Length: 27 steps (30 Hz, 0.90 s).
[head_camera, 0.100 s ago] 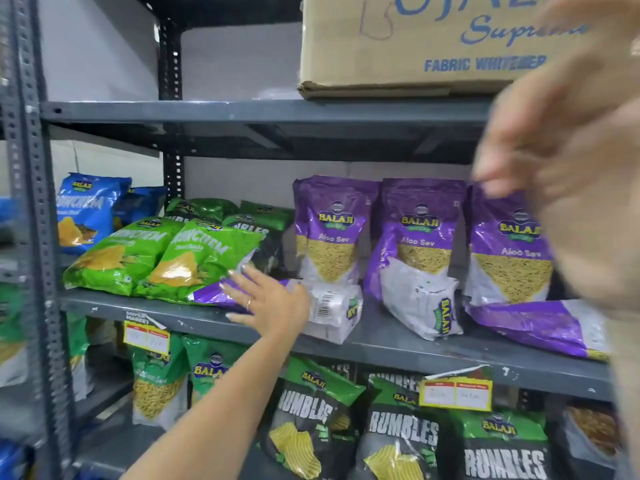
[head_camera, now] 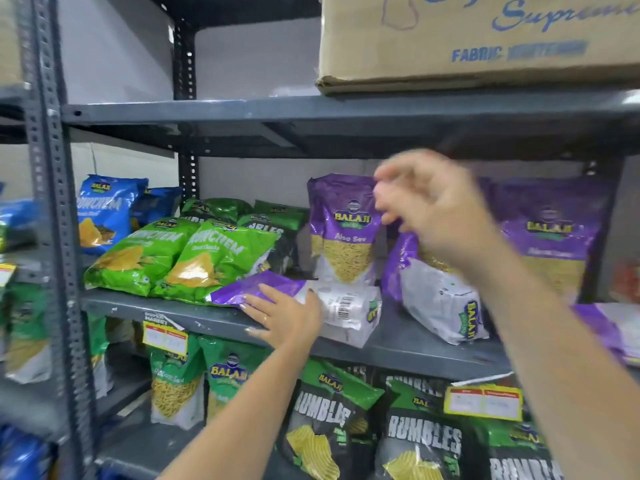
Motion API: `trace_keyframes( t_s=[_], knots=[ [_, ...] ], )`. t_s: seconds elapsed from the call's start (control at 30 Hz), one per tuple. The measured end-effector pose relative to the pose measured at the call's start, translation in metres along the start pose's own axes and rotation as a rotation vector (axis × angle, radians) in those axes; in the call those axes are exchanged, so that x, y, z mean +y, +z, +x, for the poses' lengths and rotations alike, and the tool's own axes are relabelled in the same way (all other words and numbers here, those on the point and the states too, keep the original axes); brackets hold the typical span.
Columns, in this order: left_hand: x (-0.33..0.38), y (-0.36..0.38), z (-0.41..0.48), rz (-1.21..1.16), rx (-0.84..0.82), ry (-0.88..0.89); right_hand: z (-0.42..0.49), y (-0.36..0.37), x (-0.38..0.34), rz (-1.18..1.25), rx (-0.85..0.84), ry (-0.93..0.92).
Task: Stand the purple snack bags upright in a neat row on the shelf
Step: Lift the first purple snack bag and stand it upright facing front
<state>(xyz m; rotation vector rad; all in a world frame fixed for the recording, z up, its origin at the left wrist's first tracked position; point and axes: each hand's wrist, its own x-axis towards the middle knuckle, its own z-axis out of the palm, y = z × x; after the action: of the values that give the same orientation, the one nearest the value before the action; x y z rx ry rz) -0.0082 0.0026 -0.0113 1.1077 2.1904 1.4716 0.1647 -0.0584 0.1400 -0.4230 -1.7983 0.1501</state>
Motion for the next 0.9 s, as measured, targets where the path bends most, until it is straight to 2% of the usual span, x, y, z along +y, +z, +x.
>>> trace_keyframes(
  t_s=[0.07, 0.13, 0.2, 0.23, 0.3, 0.37, 0.43, 0.53, 0.6, 0.73, 0.83, 0.9],
  knots=[
    [-0.008, 0.005, 0.001, -0.038, 0.029, 0.045, -0.01, 0.048, 0.043, -0.252, -0.101, 0.19],
    [-0.015, 0.008, 0.002, -0.106, 0.057, 0.078, -0.003, 0.066, 0.084, -0.454, -0.175, 0.374],
    [-0.023, 0.012, 0.002, -0.148, 0.057, 0.072, 0.0, 0.075, 0.111, -0.6, -0.341, 0.498],
    [-0.028, 0.014, 0.002, -0.145, 0.039, 0.068, -0.003, 0.082, 0.122, -0.673, -0.488, 0.544],
    [-0.03, 0.015, 0.003, -0.117, 0.0, 0.069, -0.006, 0.094, 0.14, -0.705, -0.781, 0.679],
    [-0.026, 0.011, 0.009, -0.089, -0.036, 0.068, -0.008, 0.1, 0.144, -0.596, -0.907, 0.834],
    [-0.019, 0.005, 0.011, -0.148, -0.043, 0.094, -0.01, 0.1, 0.142, -0.526, -0.902, 0.859],
    [-0.007, -0.003, 0.008, -0.447, -0.041, 0.22, -0.017, 0.092, 0.135, -0.507, -0.825, 0.838],
    [0.002, -0.008, 0.008, -0.613, -0.003, 0.321, -0.027, 0.086, 0.131, -0.461, -0.709, 0.823],
    [0.026, -0.016, 0.03, -0.858, 0.009, 0.581, -0.043, 0.085, 0.133, -0.174, -0.38, 0.788],
    [0.032, -0.019, 0.058, -0.83, 0.013, 0.887, -0.052, 0.092, 0.14, 0.034, -0.175, 0.735],
    [0.024, -0.017, 0.082, -0.7, 0.014, 1.085, -0.056, 0.095, 0.144, 0.073, -0.143, 0.715]
  ],
)
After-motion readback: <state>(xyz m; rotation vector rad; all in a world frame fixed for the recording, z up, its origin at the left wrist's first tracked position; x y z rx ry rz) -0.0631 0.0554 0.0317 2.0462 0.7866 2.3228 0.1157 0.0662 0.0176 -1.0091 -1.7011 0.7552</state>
